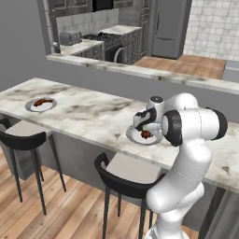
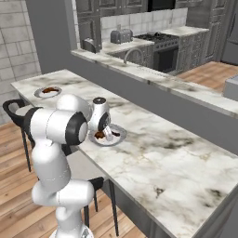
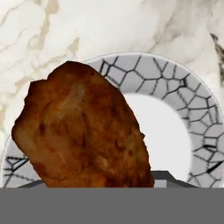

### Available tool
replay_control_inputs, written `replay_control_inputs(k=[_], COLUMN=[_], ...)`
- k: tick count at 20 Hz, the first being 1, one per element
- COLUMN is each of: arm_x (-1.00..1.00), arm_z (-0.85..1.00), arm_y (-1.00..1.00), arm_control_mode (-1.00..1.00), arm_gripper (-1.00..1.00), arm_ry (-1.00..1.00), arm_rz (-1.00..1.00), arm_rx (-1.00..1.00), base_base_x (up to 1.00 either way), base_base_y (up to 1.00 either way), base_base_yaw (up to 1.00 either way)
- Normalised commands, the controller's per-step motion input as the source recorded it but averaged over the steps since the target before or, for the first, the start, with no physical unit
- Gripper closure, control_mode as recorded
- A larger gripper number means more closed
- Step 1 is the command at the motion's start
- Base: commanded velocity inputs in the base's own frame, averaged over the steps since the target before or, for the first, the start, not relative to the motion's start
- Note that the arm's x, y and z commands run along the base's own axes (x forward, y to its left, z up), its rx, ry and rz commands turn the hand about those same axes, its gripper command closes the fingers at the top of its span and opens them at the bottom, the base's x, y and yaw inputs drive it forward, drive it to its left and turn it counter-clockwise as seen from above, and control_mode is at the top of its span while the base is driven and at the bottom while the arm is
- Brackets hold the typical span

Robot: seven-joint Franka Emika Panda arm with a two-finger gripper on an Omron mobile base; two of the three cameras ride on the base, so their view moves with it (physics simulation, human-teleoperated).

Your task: Take the chicken drumsticks from the pan and place one on each plate on the dining counter.

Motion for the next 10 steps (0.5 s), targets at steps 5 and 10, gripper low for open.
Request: replay_control_inputs(k=[5, 10], arm_x=[0.12, 0.0], arm_z=[-0.62, -0.3], arm_y=[0.0, -0.01], arm_control_mode=[-1.0, -1.0], arm_gripper=[1.0, 1.0], arm_ry=[-0.01, -0.03], arm_rz=[0.0, 0.0], arm_rx=[-0.03, 0.0], base_base_x=[0.0, 0.0], base_base_y=[0.0, 0.0], base_base_yaw=[0.0, 0.0])
